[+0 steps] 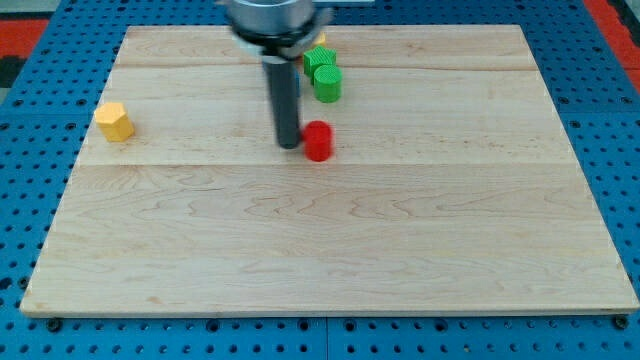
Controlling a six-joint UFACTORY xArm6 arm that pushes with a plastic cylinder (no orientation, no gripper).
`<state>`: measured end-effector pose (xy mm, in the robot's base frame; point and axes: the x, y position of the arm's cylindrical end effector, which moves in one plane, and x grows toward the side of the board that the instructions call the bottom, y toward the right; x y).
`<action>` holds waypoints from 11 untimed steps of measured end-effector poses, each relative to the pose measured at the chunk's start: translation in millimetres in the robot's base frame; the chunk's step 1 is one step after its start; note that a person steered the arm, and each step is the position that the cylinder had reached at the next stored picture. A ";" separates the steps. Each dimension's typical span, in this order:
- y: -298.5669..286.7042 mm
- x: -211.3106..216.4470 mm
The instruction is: Push the yellow hexagon towards the center of the board
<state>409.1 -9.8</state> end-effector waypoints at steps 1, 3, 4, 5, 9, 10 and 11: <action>100.7 0.0; 138.2 69.8; 20.9 132.6; -128.1 139.8; -234.5 -55.3; -219.5 -39.4; -268.8 -36.8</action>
<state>372.3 -278.6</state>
